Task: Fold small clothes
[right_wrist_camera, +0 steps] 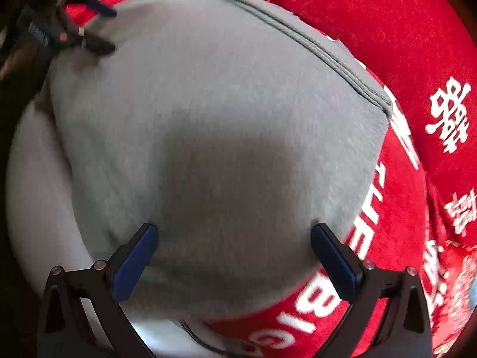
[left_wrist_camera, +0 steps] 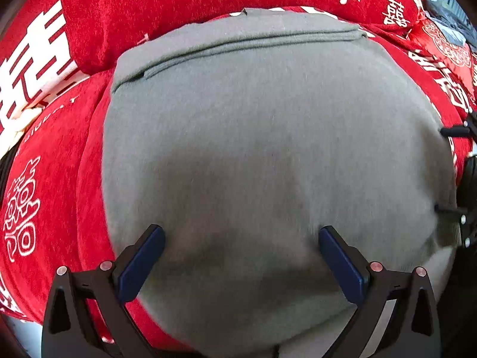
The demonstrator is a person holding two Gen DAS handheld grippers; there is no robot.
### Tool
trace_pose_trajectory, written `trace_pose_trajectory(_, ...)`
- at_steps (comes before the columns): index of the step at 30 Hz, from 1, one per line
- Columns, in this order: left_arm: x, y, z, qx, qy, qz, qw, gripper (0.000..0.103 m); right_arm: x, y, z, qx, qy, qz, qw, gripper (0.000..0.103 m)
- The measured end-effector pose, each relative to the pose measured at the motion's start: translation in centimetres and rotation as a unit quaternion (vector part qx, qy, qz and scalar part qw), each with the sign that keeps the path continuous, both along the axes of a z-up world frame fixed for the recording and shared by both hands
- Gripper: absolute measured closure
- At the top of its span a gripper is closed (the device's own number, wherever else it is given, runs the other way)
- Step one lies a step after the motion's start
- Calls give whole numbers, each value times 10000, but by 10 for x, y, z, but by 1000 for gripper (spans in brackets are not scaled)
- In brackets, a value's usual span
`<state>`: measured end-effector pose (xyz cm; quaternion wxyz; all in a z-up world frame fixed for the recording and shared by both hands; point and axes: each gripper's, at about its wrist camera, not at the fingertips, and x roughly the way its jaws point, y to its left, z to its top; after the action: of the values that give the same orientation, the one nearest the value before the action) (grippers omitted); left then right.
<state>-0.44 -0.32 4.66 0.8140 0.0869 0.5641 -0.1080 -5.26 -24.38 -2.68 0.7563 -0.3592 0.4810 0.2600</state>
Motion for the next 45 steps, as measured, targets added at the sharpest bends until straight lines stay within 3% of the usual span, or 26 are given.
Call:
trace_pose_trajectory(3,-15,5,2,-14,206,-22,9998,0,-11,-6,8,-219,-119,-128,9996,1)
trace_pose_trajectory(6,-28,-13,3,-247,202,-398,9987,0,-25,2,26,19,-353,48,9994,1)
trace_pose_trajectory(8,-32,-32,-2,-199,235,-702,9971,0,-32,21,30,168,-446,289,9984,1)
trace_pose_trajectory(11,-39,-63,-11,284,63,-1205,9923,0,-39,50,16,-13,-538,648,9964,1)
trace_pose_trajectory(14,-47,-68,-19,723,-65,-1508,9859,0,-46,66,-10,-474,-576,937,9928,1)
trace_pose_trajectory(19,-56,-45,-29,1057,24,-1378,9848,0,-53,41,-23,-864,-639,901,9901,1)
trace_pose_trajectory(23,-59,-32,-33,1160,174,-1134,9866,0,-45,15,-21,-997,-422,510,9928,1)
trace_pose_trajectory(27,-64,-22,-33,1476,517,-825,9842,0,-46,-4,-11,-1347,-478,153,9896,1)
trace_pose_trajectory(30,-60,-15,-3,598,340,-476,9965,0,-53,-11,18,-952,-549,-76,9939,1)
trace_pose_trajectory(33,-37,-12,26,-261,8,172,9995,0,-33,2,50,-201,-520,-457,9974,1)
trace_pose_trajectory(36,-6,-14,33,-634,-188,1344,9887,0,4,29,66,338,-571,-1120,9915,1)
trace_pose_trajectory(39,15,-13,17,-822,3,2186,9723,0,32,55,66,743,-505,-1807,9794,1)
trace_pose_trajectory(42,24,-15,-9,-719,292,2422,9671,0,51,61,49,975,-272,-2203,9702,1)
trace_pose_trajectory(45,5,-28,-15,-232,-42,1931,9809,0,41,65,18,794,128,-1950,9775,1)
